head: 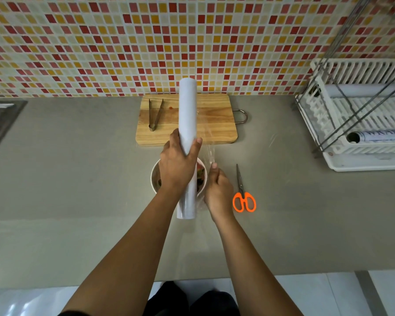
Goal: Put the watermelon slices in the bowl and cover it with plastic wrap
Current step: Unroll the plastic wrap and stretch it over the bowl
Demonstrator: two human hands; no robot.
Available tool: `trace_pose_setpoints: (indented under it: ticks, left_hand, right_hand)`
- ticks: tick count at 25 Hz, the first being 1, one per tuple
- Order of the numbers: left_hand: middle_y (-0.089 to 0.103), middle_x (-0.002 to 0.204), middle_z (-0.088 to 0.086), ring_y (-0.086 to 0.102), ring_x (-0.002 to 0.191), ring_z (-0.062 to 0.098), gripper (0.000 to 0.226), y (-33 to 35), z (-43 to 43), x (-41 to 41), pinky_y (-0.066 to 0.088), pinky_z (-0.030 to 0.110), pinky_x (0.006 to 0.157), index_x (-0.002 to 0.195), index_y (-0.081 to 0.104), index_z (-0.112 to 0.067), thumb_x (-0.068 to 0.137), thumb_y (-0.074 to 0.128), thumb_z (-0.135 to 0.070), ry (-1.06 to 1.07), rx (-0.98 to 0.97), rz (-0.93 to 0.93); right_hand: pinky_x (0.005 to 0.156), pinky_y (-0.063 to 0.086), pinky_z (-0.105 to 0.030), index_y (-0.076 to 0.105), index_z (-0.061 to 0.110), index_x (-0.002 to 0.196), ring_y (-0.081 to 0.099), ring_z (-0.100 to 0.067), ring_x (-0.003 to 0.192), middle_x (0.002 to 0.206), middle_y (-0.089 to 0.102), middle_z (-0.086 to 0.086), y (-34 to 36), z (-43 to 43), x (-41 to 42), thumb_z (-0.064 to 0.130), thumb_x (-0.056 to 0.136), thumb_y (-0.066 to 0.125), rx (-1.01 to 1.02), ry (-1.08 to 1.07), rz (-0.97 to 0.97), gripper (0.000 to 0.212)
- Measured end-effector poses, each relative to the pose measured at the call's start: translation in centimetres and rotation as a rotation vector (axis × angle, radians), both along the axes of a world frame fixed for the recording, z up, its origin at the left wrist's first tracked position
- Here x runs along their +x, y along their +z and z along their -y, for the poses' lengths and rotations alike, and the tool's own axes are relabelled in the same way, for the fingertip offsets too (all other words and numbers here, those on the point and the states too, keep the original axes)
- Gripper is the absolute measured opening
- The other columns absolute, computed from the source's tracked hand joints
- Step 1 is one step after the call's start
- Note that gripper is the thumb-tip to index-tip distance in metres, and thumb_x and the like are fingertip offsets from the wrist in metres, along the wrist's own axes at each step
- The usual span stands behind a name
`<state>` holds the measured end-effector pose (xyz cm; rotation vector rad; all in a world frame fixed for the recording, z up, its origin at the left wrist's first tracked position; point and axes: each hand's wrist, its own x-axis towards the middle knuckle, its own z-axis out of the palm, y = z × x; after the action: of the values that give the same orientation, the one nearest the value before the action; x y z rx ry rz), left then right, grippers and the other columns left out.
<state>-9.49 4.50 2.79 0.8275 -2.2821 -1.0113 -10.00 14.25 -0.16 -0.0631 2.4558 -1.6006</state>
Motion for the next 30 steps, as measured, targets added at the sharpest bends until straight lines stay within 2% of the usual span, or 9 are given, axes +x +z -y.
trace_pose_setpoints:
  ticks: [5,7,10,12,16,20,23,25,30]
  left_hand:
    - [0.065,0.089,0.003,0.059,0.078,0.02,0.048,0.0,0.4,-0.1,0.045,0.03,0.065,0.113,0.054,-0.015,0.086,0.053,-0.055,-0.048,0.042,0.046]
    - [0.065,0.087,0.003,0.06,0.079,0.021,0.046,-0.2,0.3,0.0,0.049,0.033,0.068,0.109,0.055,-0.016,0.086,0.054,-0.055,-0.044,0.068,0.047]
    - [0.066,0.092,0.007,0.061,0.083,0.025,0.051,-0.3,0.0,0.0,0.052,0.038,0.071,0.117,0.052,-0.016,0.086,0.052,-0.057,-0.021,0.021,0.067]
    - [0.065,0.095,0.009,0.061,0.084,0.026,0.055,-0.3,-0.1,-0.2,0.052,0.039,0.07,0.122,0.05,-0.015,0.086,0.051,-0.057,-0.003,-0.018,0.074]
    - [0.066,0.098,0.011,0.062,0.084,0.027,0.058,0.0,-0.1,-0.5,0.053,0.036,0.069,0.127,0.047,-0.012,0.087,0.051,-0.055,-0.021,-0.051,0.074]
    - [0.067,0.093,0.01,0.062,0.081,0.028,0.058,0.3,0.3,-0.8,0.051,0.035,0.067,0.125,0.05,-0.01,0.087,0.052,-0.054,-0.096,-0.068,0.133]
    - [0.061,0.09,0.005,0.058,0.08,0.024,0.058,0.2,0.5,-1.0,0.041,0.031,0.066,0.114,0.049,-0.009,0.083,0.058,-0.056,-0.058,0.185,0.192]
    - [0.057,0.091,0.003,0.056,0.078,0.02,0.055,0.1,0.5,-1.0,0.04,0.029,0.065,0.105,0.045,-0.011,0.079,0.061,-0.058,0.007,0.364,0.212]
    - [0.058,0.09,0.01,0.054,0.078,0.028,0.041,-0.7,-1.1,0.1,0.035,0.032,0.065,0.093,0.039,-0.012,0.086,0.055,-0.05,0.0,0.204,0.245]
  right_hand:
    - [0.049,0.031,-0.014,0.047,0.022,0.066,0.05,-0.019,0.068,0.064,0.053,0.008,-0.9,-1.4,-0.6,0.035,0.099,0.03,0.016,0.019,0.003,0.039]
    - [0.051,0.026,-0.022,0.048,0.019,0.074,0.049,-0.02,0.071,0.07,0.057,0.0,-1.3,-1.7,-0.8,0.033,0.1,0.03,0.018,0.02,-0.007,0.035]
    - [0.067,0.038,-0.026,0.058,0.01,0.09,0.056,-0.027,0.083,0.092,0.065,-0.014,-1.5,-1.2,-0.7,0.037,0.1,0.025,0.001,-0.008,0.076,0.044]
    - [0.08,0.049,-0.04,0.06,0.01,0.099,0.06,-0.036,0.095,0.099,0.066,-0.017,-1.3,-0.5,-0.5,0.041,0.099,0.022,-0.028,-0.038,0.159,0.049]
    - [0.067,0.034,-0.027,0.062,0.003,0.096,0.06,-0.033,0.093,0.098,0.067,-0.017,-0.9,-0.4,-0.4,0.035,0.1,0.024,0.021,-0.027,0.051,0.049]
    - [0.061,0.03,-0.027,0.062,0.007,0.096,0.058,-0.029,0.088,0.089,0.067,-0.01,-1.2,-1.9,-1.1,0.035,0.1,0.028,0.056,0.024,0.008,0.044]
    - [0.062,0.028,-0.026,0.063,0.005,0.105,0.058,-0.03,0.091,0.096,0.068,-0.014,-2.5,-2.6,-1.6,0.031,0.101,0.03,0.095,-0.003,-0.003,0.042]
    - [0.063,0.027,-0.027,0.063,0.004,0.104,0.056,-0.028,0.087,0.097,0.068,-0.016,-3.7,-2.6,-1.3,0.03,0.101,0.03,0.139,-0.021,0.061,0.042]
    - [0.052,0.036,-0.023,0.057,0.015,0.077,0.053,-0.021,0.066,0.076,0.059,-0.007,-4.7,-2.2,-2.3,0.028,0.094,0.032,-0.007,0.058,0.424,0.032]
